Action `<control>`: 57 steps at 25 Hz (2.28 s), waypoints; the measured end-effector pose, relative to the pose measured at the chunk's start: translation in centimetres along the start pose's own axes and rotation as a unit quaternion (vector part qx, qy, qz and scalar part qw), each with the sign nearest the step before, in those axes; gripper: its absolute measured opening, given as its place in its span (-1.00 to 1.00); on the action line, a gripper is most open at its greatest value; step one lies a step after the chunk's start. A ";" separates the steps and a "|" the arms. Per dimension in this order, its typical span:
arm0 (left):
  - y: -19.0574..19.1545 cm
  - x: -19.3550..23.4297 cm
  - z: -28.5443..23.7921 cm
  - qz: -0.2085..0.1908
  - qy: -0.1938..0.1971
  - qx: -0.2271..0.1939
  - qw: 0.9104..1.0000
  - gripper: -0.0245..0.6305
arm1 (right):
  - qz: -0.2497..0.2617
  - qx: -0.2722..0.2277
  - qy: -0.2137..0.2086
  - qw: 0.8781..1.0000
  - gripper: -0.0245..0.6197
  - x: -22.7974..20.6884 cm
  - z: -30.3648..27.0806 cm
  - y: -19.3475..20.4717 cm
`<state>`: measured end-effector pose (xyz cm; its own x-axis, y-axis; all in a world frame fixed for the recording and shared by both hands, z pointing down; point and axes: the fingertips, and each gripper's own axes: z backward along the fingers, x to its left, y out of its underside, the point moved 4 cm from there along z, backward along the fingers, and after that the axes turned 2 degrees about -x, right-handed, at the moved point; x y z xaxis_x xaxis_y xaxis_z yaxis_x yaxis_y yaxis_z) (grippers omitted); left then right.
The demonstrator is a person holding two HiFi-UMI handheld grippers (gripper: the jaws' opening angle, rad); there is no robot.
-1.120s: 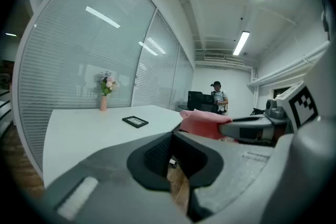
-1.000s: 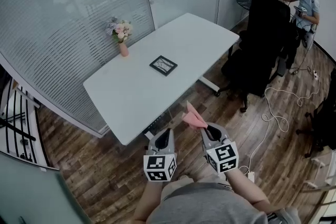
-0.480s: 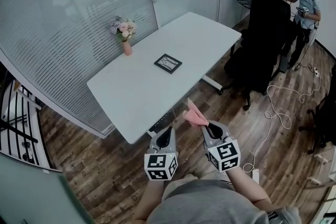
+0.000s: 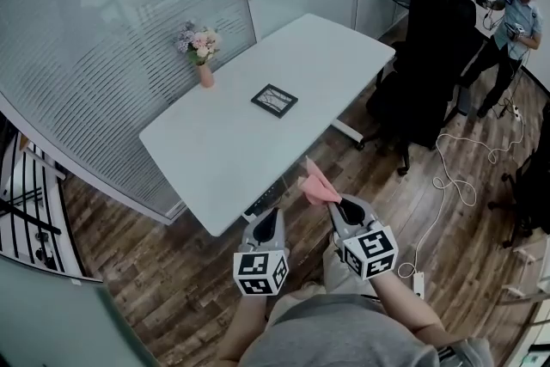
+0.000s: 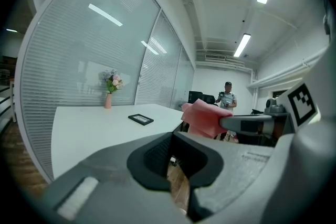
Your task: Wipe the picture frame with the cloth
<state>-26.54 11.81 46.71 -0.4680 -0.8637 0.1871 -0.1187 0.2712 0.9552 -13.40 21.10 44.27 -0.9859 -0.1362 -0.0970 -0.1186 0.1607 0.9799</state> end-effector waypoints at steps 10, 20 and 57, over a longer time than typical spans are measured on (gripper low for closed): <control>-0.9 1.7 -4.0 0.007 -0.032 -0.003 0.999 -0.92 | 0.005 -0.001 -0.044 0.999 -0.88 -2.7 -4.7 -0.7; -2.8 2.8 -12.0 0.015 -0.075 -0.011 0.997 -0.92 | 0.053 0.006 -0.099 0.994 -0.88 -8.8 -11.6 -2.7; -6.6 7.6 -31.8 0.070 -0.255 -0.011 0.964 -0.92 | 0.086 0.038 -0.293 0.952 -0.88 -22.3 -33.8 -7.3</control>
<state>-1.48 -10.00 49.15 -0.8484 -0.4969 0.1826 -0.0070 0.3556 0.9346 13.46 -10.08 45.23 -0.8857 0.4626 -0.0385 0.0641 0.2041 0.9769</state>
